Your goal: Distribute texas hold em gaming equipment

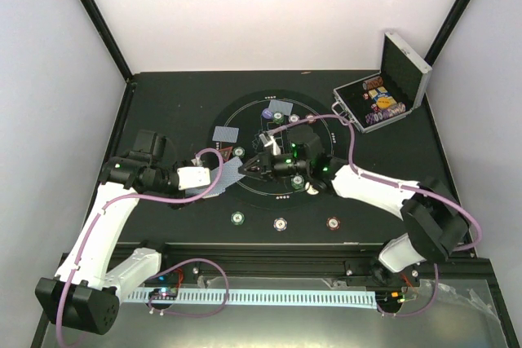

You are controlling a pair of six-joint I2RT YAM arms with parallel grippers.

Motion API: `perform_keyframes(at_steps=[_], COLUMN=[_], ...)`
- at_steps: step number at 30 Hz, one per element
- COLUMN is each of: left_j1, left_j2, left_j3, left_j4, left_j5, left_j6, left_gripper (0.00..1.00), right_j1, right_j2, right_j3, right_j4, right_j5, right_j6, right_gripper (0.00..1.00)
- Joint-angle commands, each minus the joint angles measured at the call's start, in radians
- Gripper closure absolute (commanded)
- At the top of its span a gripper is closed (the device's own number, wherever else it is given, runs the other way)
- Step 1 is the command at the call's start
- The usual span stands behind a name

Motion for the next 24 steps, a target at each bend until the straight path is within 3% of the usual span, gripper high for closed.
perform_keyframes(at_steps=[1, 11, 18, 24], left_j1=[0.001, 0.002, 0.001, 0.002], left_j2=[-0.016, -0.015, -0.015, -0.013], left_j3=[0.003, 0.009, 0.013, 0.018], left_j4=[0.012, -0.001, -0.005, -0.009], left_j5=[0.011, -0.003, -0.007, -0.012], left_j6=[0.012, 0.013, 0.013, 0.016], left_gripper=[0.98, 0.98, 0.98, 0.98], right_j1=[-0.057, -0.251, -0.287, -0.336], right_j2=[-0.073, -0.137, -0.067, -0.098], right_j3=[-0.043, -0.207, -0.241, -0.271], right_j4=[-0.058, -0.265, -0.348, -0.365], right_j5=[0.005, 0.014, 0.093, 0.083], right_j6=[-0.045, -0.237, -0.355, -0.381], right_gripper=[0.98, 0.99, 0.99, 0.99])
